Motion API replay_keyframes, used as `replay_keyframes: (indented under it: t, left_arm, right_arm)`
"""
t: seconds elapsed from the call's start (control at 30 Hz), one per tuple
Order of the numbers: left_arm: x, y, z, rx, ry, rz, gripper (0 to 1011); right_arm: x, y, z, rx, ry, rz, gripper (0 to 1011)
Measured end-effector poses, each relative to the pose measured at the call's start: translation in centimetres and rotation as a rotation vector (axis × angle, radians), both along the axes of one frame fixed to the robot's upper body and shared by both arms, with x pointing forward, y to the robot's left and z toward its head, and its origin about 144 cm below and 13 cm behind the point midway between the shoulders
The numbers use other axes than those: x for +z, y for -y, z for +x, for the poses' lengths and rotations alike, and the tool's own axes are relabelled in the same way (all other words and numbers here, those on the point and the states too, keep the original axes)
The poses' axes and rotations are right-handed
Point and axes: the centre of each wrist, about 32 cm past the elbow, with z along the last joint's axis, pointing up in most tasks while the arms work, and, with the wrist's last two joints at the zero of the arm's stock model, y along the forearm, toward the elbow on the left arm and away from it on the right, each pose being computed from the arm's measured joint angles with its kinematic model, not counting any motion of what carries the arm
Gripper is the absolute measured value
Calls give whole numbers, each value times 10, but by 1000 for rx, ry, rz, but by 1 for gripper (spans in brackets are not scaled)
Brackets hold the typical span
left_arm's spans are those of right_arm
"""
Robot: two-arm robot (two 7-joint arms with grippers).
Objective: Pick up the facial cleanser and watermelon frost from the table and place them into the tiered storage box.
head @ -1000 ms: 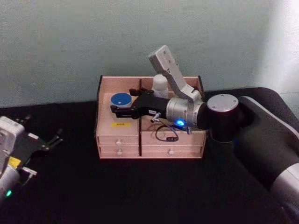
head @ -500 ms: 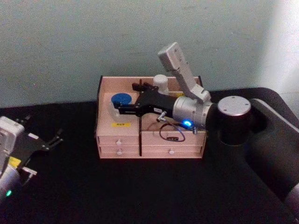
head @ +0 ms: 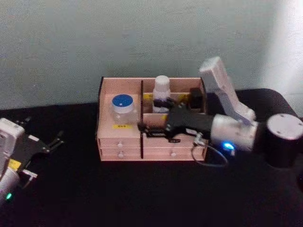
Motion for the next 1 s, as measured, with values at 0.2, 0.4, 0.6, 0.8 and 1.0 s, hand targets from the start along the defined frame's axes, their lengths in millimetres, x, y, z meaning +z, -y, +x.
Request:
replay_keyframes:
  t: [0.2, 0.4, 0.6, 0.8, 1.0]
  left_arm:
    - [0, 0, 0, 0, 0, 0, 1001]
    - [0, 0, 0, 0, 0, 0, 1001]
    - [0, 0, 0, 0, 0, 0, 1001]
    - [0, 0, 0, 0, 0, 0, 1001]
    - [0, 0, 0, 0, 0, 0, 1001]
  right_arm:
    - [-5, 33, -27, -9, -5, -46, 1002]
    - [-6, 62, -47, -149, 34, -76, 1003]
    - [-10, 75, -59, -418, 114, -80, 1003]
    - [-28, 70, -61, -715, 165, -77, 1002]
    - [-54, 56, -57, -905, 182, -116, 1002]
